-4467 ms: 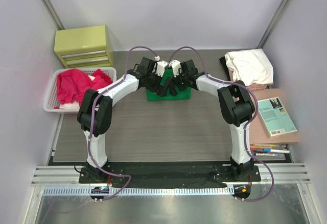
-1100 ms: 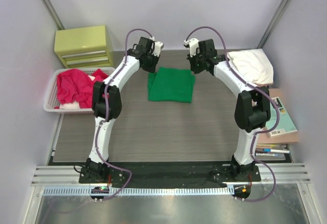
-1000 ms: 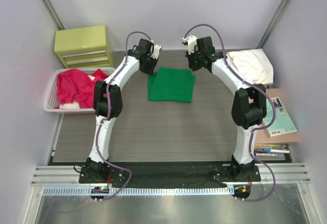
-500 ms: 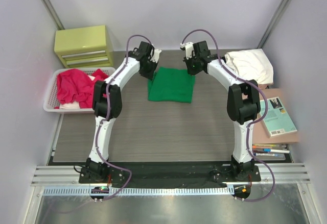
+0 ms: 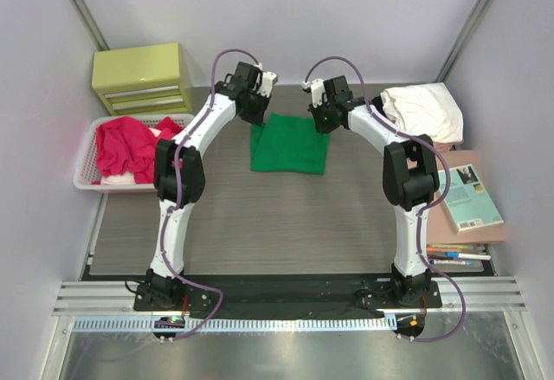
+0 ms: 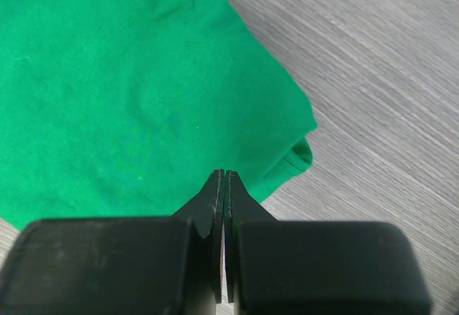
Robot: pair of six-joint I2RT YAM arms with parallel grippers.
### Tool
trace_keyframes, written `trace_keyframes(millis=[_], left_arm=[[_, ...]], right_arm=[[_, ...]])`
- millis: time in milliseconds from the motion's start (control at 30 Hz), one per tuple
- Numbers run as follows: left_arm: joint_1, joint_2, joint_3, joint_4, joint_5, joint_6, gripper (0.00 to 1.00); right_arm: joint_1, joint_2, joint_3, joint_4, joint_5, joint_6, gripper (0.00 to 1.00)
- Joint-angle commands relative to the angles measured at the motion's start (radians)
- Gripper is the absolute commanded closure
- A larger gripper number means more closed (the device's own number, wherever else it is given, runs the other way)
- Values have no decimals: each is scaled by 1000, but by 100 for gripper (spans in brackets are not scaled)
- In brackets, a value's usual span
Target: Fold and stack the t-shirts
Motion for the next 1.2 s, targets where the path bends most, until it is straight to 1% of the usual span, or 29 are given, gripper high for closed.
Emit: trace_keyframes(millis=[0,167,367,467,633,700,900,1033,1167], left_arm=[[-25,41,48,26,40,-8,100],[-43,64,52,21,54,-7,100],[-43,142,58,5,54,-2,100],[-43,169,58,8,32,5,100],[-17,189,45,9,19,19,100],[7,185,32,9,23,18,100],[88,105,-85,49,84,-5,100],[113,48,-184,67,97,4,100],[116,2,-252,92,103,10,100]], right_arm=[[8,17,-4,42,9,-15,99],[7,49,-2,48,-2,-9,99],[8,104,-2,58,13,-8,99],[8,130,-4,61,29,-15,99],[7,146,-28,67,62,-26,99],[4,133,-46,71,67,-28,99],[-29,75,-99,93,52,-15,99],[-53,20,-146,102,36,-9,99],[-76,-28,-215,122,27,-15,99]])
